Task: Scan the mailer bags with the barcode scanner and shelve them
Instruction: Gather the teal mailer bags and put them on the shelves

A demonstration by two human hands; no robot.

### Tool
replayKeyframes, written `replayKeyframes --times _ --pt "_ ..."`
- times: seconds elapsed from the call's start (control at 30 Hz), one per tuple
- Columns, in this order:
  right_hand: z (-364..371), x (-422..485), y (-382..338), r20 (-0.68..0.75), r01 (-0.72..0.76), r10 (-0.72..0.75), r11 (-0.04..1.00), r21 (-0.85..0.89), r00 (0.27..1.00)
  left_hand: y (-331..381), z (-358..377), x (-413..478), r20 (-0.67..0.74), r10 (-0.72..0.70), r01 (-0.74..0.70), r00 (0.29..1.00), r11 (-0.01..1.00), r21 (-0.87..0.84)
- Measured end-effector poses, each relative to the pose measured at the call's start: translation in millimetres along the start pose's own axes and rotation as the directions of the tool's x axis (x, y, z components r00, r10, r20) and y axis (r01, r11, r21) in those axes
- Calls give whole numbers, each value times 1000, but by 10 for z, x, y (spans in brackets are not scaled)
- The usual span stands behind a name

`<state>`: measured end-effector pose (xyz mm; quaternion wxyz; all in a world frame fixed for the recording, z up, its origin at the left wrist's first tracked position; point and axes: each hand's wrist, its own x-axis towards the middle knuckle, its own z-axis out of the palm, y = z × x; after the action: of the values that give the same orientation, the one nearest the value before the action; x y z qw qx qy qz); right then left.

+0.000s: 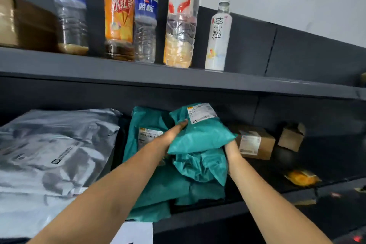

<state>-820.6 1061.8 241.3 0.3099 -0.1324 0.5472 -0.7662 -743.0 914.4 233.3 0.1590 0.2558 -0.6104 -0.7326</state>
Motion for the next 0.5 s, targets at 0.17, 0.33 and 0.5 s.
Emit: replayKeyframes --times 0.17,0.33,0.5 --pt "-206 212 445 260 -117 86 987 106 962 -185 -41 23 -49 -33 28 998 994 -105" --pt "-325 264 273 166 -132 120 990 58 979 78 71 -425 -189 18 -34 982 996 -77" --pt "-503 16 31 -9 110 -114 968 -227 993 70 -38 -1255 -453 163 -56 877 969 241"
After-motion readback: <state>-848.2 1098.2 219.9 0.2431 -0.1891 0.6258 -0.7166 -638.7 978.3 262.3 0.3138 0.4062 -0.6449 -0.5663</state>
